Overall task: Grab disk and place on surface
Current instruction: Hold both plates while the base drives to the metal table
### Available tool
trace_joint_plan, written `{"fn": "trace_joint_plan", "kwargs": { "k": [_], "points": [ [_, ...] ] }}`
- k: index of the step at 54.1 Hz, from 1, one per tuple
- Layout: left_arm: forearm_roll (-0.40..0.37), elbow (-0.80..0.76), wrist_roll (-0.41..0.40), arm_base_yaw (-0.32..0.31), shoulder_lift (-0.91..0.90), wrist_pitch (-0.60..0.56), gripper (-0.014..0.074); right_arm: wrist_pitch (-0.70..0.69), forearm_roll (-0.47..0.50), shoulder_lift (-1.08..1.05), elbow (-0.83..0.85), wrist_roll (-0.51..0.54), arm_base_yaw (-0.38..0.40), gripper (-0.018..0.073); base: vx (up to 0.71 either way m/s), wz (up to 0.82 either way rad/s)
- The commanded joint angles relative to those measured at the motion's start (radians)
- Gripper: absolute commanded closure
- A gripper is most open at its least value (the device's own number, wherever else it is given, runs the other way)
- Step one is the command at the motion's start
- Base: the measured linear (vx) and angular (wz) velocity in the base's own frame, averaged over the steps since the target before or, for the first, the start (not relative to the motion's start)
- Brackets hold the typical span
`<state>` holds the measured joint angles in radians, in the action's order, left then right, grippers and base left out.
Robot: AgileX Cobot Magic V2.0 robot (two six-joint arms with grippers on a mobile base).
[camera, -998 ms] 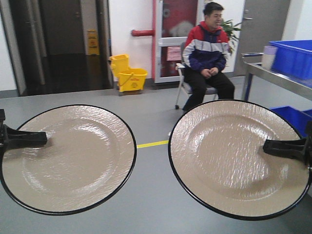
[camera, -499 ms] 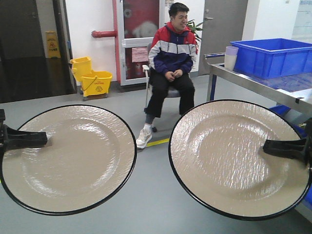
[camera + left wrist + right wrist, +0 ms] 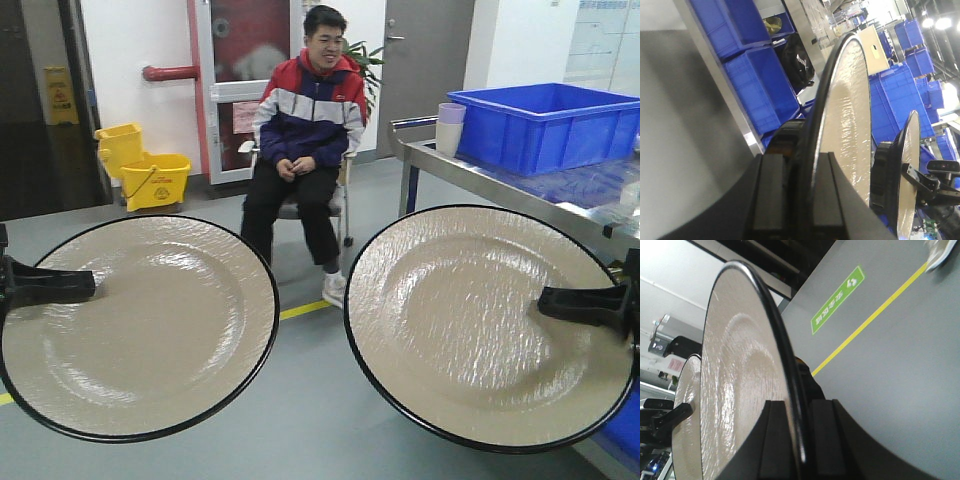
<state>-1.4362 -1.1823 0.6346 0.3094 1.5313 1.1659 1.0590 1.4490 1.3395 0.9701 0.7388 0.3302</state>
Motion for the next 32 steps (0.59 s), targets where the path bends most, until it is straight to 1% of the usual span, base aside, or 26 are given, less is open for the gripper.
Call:
{"fn": "trace_joint_plan", "kwargs": {
  "k": [1, 18, 32],
  "points": [
    [-0.193, -0.274, 0.107, 0.141, 0.104, 0.073, 0.0602, 0.033, 0.129, -0.037, 0.033, -0.006, 0.003, 0.0568, 0.46, -0.18],
    [-0.193, -0.274, 0.107, 0.141, 0.104, 0.073, 0.0602, 0.032, 0.129, -0.037, 0.033, -0.006, 0.003, 0.0568, 0.48, -0.25],
    [-0.193, -0.274, 0.107, 0.141, 0.104, 0.073, 0.0602, 0.031, 0.129, -0.037, 0.033, -0.006, 0.003, 0.0568, 0.47, -0.39]
  ]
}}
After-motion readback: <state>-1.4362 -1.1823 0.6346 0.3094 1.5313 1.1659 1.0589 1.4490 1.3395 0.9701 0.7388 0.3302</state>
